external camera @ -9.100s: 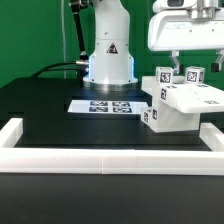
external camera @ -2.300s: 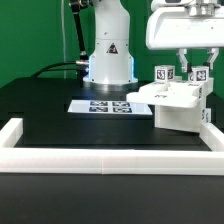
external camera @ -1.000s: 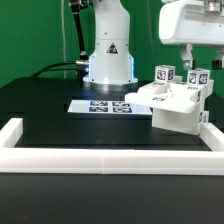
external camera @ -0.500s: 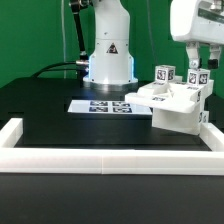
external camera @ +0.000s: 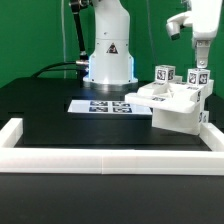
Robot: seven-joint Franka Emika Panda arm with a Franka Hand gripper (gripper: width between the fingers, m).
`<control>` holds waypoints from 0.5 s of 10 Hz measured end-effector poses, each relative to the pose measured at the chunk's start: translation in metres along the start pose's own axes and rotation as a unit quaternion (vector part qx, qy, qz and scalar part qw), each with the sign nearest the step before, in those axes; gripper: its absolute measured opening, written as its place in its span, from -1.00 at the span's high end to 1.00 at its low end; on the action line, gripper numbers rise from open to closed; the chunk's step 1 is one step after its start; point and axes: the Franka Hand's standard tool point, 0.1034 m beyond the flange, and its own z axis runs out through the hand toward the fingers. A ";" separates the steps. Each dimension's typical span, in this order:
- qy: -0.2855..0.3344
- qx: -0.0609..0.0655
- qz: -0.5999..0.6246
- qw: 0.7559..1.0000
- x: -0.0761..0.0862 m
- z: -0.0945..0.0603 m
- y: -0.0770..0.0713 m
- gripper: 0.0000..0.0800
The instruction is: Assemble chair
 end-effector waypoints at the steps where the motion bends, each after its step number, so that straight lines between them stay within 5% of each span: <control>1: -0.002 -0.001 -0.038 0.999 -0.001 0.000 0.000 -0.62; 5: -0.012 0.003 -0.087 0.996 -0.006 0.010 -0.003 -0.62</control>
Offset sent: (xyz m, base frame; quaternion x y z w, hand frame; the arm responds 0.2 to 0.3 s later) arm 0.0037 0.0055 -0.0095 -0.0153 -0.0030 -0.0636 0.9979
